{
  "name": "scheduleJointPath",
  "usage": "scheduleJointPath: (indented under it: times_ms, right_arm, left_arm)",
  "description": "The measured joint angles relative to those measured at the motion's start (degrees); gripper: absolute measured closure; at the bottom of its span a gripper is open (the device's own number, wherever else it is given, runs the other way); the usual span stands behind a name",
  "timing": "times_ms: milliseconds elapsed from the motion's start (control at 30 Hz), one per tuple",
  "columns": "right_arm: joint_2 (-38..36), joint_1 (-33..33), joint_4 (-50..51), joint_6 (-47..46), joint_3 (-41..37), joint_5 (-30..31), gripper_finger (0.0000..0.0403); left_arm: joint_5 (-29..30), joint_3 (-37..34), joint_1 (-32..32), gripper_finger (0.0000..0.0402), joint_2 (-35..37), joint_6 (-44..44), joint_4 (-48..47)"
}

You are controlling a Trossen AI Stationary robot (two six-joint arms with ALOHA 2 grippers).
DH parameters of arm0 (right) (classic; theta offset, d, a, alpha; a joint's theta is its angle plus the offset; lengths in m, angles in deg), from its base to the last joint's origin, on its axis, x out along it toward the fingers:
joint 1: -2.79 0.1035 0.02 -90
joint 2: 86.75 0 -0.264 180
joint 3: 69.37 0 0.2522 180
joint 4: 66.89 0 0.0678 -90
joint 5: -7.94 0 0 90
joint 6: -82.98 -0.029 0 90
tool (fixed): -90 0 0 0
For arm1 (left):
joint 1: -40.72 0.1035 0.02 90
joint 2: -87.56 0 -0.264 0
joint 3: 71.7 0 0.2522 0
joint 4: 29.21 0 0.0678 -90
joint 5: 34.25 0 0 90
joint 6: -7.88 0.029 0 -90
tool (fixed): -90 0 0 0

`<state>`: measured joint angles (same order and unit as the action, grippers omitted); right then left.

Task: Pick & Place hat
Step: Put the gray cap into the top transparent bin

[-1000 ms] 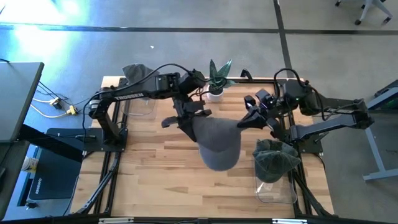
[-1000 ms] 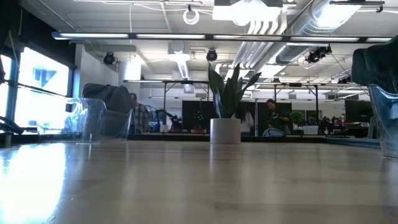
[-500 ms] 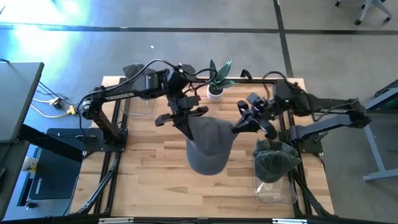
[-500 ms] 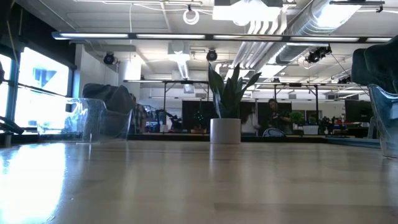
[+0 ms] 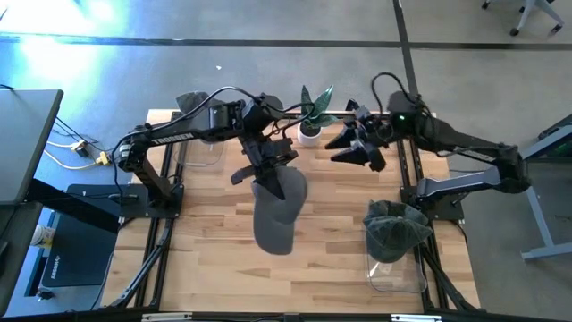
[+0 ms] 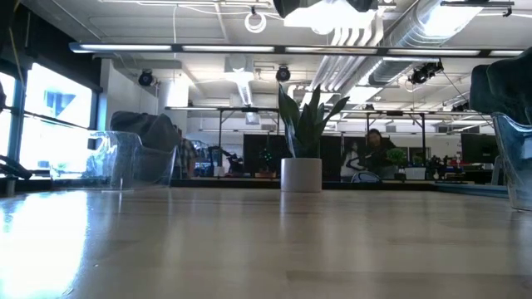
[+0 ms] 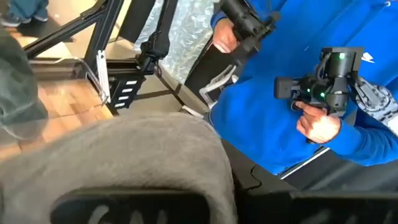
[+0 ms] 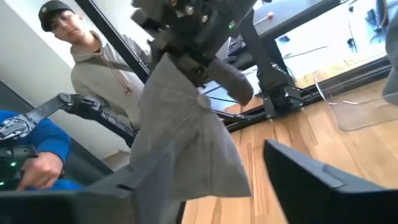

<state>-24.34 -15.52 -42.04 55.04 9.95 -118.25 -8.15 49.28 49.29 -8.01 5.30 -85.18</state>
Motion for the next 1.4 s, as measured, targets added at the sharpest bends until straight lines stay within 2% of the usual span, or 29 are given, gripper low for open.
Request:
scheduleJointPath:
  times_ms: [133,233,333,467,600,667,833,967,1133,1300,1400]
  right_arm:
    - [4.4,-0.5,-2.6,4.5,0.0,-4.9,0.009]
    - [8.1,0.1,-4.0,9.3,0.0,-7.2,0.0066]
    - [11.6,0.8,-6.4,12.8,0.0,-11.5,0.0061]
    - [15.8,3.1,-12.6,12.8,-0.1,-18.0,0.0068]
    - [18.4,4.7,-15.1,12.5,-0.1,-20.9,0.0076]
    - [18.8,4.6,-15.2,13.7,-0.1,-23.5,0.008]
    - [18.7,5.4,-15.4,13.8,-0.1,-32.3,0.0102]
    - [18.5,6.0,-15.8,13.9,-0.1,-36.4,0.0135]
    - [18.9,5.6,-11.3,14.0,-0.1,-29.4,0.0172]
    - [18.6,6.6,-12.0,15.1,-0.1,-35.4,0.0209]
    - [18.0,7.2,-12.3,13.3,-0.1,-36.1,0.0261]
  left_arm:
    - [0.5,0.0,0.0,0.0401,0.0,-1.4,0.0]
    - [1.4,0.0,0.0,0.0401,0.0,-3.6,0.0]
    - [2.7,0.0,0.0,0.0401,0.0,-5.2,0.0]
    - [5.2,0.0,0.0,0.0401,0.0,-6.4,-0.3]
    - [4.8,0.0,0.0,0.0401,0.0,-6.4,-4.8]
    - [7.3,0.0,-0.1,0.0401,0.0,-7.1,-6.6]
    - [13.4,0.0,-0.3,0.0401,-0.1,-8.8,-11.6]
    - [14.0,0.0,-0.4,0.0401,-0.1,-10.0,-11.8]
    - [13.7,0.0,-0.4,0.0401,-0.1,-11.0,-11.7]
    - [14.6,0.0,-0.4,0.0401,-0.1,-10.6,-11.4]
    - [16.5,0.0,-0.4,0.0401,-0.1,-9.3,-11.4]
